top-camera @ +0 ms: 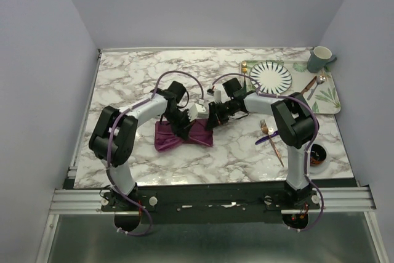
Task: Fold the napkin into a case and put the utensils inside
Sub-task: Pick up the 2/3-rectangle-folded napkin from the center of the board.
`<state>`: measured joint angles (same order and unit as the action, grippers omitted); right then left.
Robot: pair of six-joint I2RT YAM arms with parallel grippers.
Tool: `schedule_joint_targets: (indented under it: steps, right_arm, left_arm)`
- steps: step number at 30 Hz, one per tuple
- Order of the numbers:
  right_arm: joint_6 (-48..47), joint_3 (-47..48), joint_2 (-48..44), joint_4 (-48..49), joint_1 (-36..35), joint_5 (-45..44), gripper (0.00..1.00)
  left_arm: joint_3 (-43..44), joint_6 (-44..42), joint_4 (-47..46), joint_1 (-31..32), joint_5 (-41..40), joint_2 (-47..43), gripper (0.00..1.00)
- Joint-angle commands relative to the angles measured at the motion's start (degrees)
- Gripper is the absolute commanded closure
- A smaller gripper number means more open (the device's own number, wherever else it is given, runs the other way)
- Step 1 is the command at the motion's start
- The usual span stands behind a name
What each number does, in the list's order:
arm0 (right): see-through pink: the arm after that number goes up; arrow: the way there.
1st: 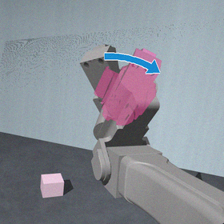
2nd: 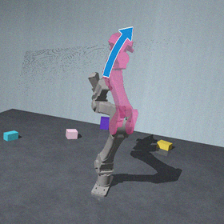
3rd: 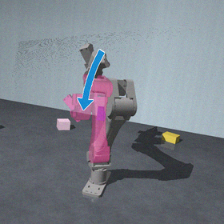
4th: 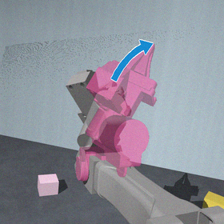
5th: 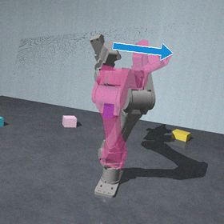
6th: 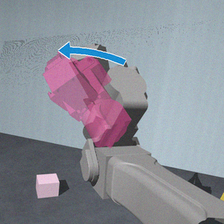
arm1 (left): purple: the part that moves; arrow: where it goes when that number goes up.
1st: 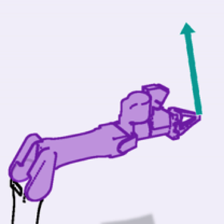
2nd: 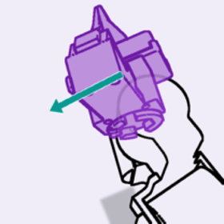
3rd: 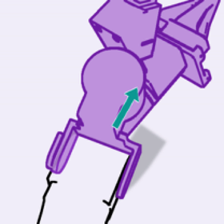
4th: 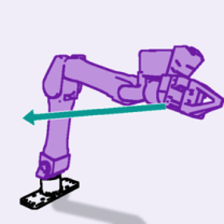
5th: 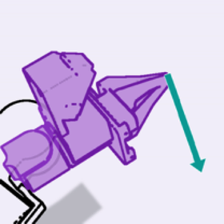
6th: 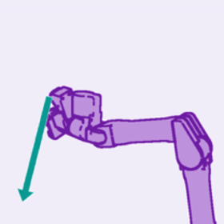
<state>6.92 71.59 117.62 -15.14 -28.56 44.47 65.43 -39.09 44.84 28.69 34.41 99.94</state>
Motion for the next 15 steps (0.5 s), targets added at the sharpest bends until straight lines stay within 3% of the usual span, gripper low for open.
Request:
schedule_joint_targets:
  steps: [1,15]
  right_arm:
    - [-3.9,-1.9,0.9,-3.5,-0.4,-4.8,0.82]
    - [-6.1,-0.9,1.7,-4.8,-0.4,-5.9,0.83]
  left_arm:
    - [6.6,2.3,7.2,-4.2,9.4,5.9,1.00]
    - [15.7,7.6,7.7,-10.1,13.3,17.5,1.00]
